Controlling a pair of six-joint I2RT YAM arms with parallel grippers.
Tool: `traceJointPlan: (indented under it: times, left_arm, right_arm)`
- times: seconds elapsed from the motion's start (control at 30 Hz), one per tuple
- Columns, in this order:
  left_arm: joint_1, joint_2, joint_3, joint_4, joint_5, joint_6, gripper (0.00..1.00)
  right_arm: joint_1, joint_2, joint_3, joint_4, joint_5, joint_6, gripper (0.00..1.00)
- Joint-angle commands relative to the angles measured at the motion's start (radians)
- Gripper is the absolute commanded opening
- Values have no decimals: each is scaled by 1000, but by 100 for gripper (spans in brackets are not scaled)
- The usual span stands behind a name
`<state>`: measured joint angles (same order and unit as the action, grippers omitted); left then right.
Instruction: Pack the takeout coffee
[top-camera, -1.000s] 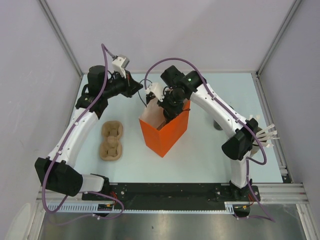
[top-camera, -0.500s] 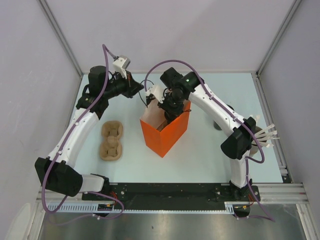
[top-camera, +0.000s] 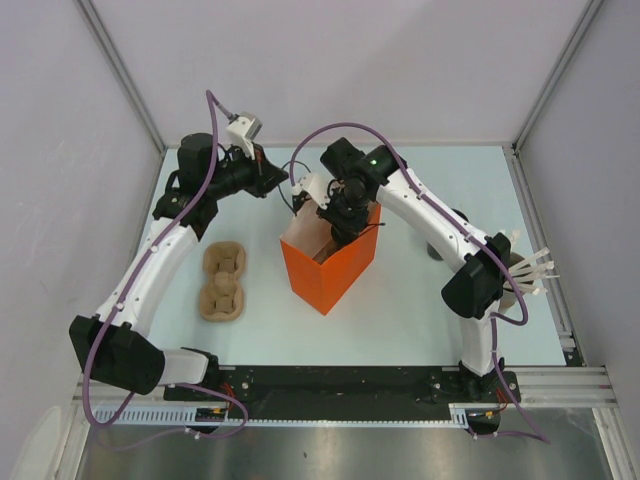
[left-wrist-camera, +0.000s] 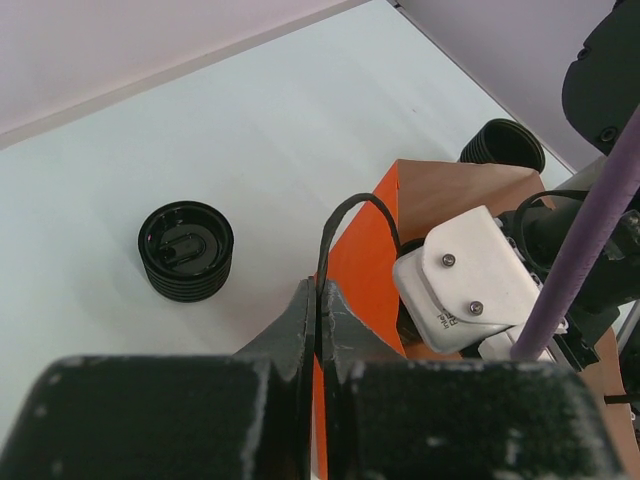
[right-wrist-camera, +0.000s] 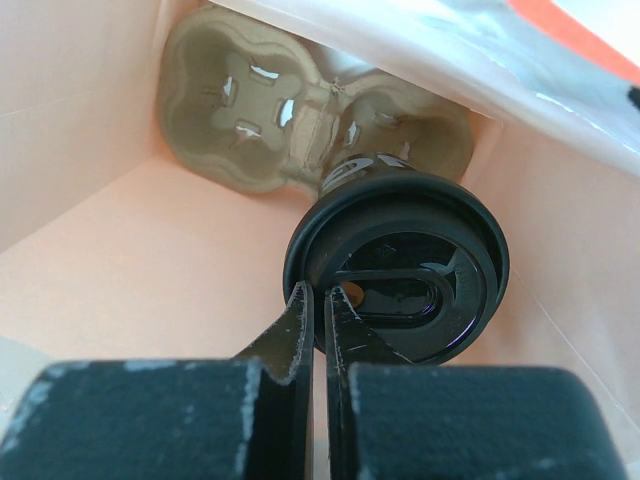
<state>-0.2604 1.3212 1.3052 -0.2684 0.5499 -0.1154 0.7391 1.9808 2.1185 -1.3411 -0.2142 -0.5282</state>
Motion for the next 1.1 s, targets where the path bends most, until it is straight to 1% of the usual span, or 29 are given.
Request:
traceJointPlan:
  times: [0.0,1.07]
  left_arm:
    - [-11,-34,0,31,-2,-13,1]
    - [-25,-39,-3,29,-16,-6,1]
  right_arm:
    - [-3,-16,3,11,4,-6,0]
    - [-10,-49,-3,132,27,36,0]
